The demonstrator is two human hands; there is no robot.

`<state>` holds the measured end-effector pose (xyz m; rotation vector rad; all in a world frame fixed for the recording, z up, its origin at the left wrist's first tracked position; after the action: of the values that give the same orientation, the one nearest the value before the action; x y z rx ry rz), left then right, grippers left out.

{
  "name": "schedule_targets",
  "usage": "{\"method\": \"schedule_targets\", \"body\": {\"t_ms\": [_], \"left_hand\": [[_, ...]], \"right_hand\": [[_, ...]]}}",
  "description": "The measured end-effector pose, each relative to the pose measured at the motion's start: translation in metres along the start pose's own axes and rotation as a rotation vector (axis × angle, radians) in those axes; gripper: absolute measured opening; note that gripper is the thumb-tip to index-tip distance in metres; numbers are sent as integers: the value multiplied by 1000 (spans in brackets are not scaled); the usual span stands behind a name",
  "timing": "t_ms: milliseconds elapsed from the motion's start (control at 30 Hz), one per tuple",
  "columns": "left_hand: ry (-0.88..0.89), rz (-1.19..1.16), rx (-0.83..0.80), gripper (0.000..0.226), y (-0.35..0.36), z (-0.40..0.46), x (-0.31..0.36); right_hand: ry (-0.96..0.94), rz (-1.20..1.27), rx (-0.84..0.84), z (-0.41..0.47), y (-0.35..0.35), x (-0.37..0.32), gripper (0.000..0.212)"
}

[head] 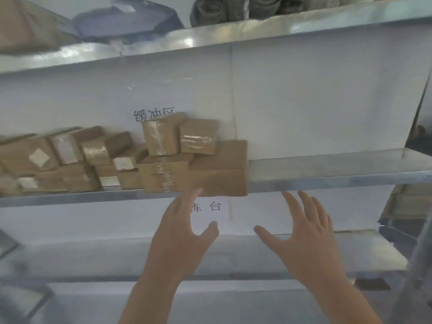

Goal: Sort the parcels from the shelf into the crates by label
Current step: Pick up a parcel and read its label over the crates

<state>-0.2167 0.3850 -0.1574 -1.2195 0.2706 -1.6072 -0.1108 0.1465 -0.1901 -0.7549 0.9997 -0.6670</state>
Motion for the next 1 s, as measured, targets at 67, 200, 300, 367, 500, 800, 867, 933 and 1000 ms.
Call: {"method": "schedule_targets", "body": {"t_ms": [67, 200, 300, 367, 500, 800, 867, 933, 1000], "left_hand": [[5, -11, 0, 71, -10, 11, -12], [13, -41, 4, 69, -15, 34, -25], [21, -74, 10, 69, -11, 51, -26], [19, -93, 8, 69, -8, 61, -27], [19, -84, 31, 68, -4, 82, -26], [63, 22, 233, 60, -37, 152, -9], [23, 32, 238, 62, -39, 167, -8], [-14, 41, 233, 64, -38, 179, -7], [-34, 65, 221, 64, -36, 189, -6]], "right_hand": [[-2, 18, 17, 6, 6, -16, 106], [1, 63, 56, 21, 6, -35, 106], [2, 81, 77, 36, 5, -42, 109], [-1, 84, 94, 49, 3, -45, 109], [-15, 107, 91, 76, 4, -49, 109], [-149, 255, 66, 152, -3, -88, 99], [-182, 267, 45, 166, -3, -97, 93], [-207, 281, 10, 180, -1, -103, 94], [-225, 293, -56, 194, 4, -108, 95]]}}
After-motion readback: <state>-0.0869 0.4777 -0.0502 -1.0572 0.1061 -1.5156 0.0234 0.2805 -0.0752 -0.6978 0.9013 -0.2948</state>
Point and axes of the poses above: each hand's wrist, its own z-axis towards the middle knuckle, its own y-axis out of the palm, x = y × z, the point moved 10 cm from there along z, towards the middle knuckle, and after that the axes turned 1 degree about -y, right-handed, at the moved point
